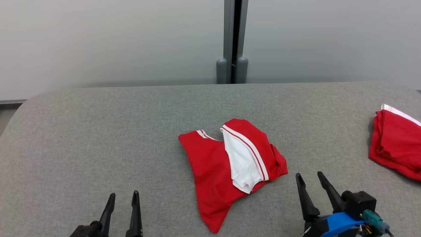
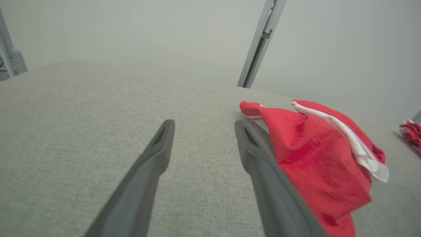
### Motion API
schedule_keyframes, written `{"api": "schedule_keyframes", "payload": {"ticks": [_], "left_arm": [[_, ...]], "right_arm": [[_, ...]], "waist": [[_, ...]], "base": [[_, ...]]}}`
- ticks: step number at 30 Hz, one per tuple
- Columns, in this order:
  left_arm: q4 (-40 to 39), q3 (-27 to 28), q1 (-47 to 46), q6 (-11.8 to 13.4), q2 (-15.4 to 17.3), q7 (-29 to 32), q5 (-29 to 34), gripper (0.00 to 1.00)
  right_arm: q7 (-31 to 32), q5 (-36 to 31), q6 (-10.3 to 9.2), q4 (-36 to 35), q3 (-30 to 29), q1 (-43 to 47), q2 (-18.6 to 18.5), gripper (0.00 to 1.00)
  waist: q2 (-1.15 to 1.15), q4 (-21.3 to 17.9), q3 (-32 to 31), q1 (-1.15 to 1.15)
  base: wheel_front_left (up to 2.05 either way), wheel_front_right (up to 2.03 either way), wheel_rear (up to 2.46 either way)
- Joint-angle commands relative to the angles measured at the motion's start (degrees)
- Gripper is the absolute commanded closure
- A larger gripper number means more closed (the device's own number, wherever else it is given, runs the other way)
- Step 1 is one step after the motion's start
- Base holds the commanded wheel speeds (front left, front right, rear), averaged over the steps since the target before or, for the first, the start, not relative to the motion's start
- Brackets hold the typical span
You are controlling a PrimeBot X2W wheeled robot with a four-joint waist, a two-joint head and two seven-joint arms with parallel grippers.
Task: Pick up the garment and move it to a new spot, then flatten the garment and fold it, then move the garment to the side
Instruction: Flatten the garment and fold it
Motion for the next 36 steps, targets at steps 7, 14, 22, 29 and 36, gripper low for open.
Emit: {"api": "schedule_keyframes", "payload": {"ticks": [7, 14, 22, 29, 36], "left_arm": [[-0.7, -1.5, -1.2, -0.4, -0.2, -0.1, -0.9, 0.00], [-0.2, -3.2, -2.9, -0.3, -0.2, -0.1, -2.0, 0.00], [0.1, -5.9, -4.5, -0.3, -0.2, -0.1, -3.3, 0.00], [0.4, -6.4, -4.4, -0.3, -0.2, -0.1, -3.1, 0.00], [0.4, -7.1, -5.8, -0.3, -0.2, -0.1, -3.1, 0.00]], "right_arm": [[0.0, 0.0, 0.00, 1.8, 8.5, -3.2, -0.3, 0.00], [0.0, 2.4, 0.00, 6.3, 17.3, -10.4, -0.2, 0.00], [0.0, 4.2, 0.00, 14.8, 19.2, -16.4, -0.2, 0.00], [0.0, 6.3, 0.00, 15.6, 18.9, -16.9, -0.2, 0.00], [0.0, 8.0, 0.00, 14.6, 18.6, -16.9, -0.2, 0.31]], "waist": [[0.00, 0.7, 1.7, 0.01], [0.00, 2.3, 4.2, 0.01], [0.00, 5.3, 6.1, 0.01], [0.00, 5.7, 7.0, 0.01], [0.00, 5.5, 7.8, 0.01]], "base": [[0.00, 0.00, 0.00], [0.00, 0.00, 0.00], [0.00, 0.00, 0.00], [0.00, 0.00, 0.00], [0.00, 0.00, 0.00]]}}
